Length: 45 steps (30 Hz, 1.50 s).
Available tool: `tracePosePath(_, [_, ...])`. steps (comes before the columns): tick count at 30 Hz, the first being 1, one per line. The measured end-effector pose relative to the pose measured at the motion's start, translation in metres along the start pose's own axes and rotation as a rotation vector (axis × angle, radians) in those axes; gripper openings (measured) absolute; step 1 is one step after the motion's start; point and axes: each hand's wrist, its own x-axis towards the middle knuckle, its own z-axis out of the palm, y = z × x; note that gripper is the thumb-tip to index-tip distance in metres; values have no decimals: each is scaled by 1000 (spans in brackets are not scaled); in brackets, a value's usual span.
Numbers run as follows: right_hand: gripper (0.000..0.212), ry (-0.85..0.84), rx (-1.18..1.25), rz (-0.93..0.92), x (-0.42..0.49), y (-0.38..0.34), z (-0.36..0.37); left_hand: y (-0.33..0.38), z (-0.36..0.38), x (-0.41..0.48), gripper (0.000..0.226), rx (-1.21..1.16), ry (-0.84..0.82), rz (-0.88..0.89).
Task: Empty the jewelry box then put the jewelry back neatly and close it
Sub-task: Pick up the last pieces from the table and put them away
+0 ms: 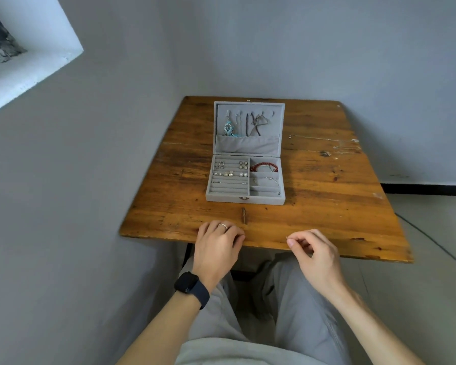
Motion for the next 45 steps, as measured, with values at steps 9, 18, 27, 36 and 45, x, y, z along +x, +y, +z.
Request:
tracePosePath(9, [6,112,-31,146,21,30,-49,60,14,73,16,-10,-111,102])
tracePosePath(18, [7,169,-183,270,91,100,-111,155,88,196,27,-109,-271,157])
tracePosePath(27, [7,163,-341,335,204,177,-123,194,187,285,26,-222,-298,10])
tracePosePath(36, [9,250,-279,332,265,212,-109,206,230,325,28,-205,-250,7])
tracePosePath(45, [9,351,-159,298,259,214,-108,203,237,323,26,-236,-225,28])
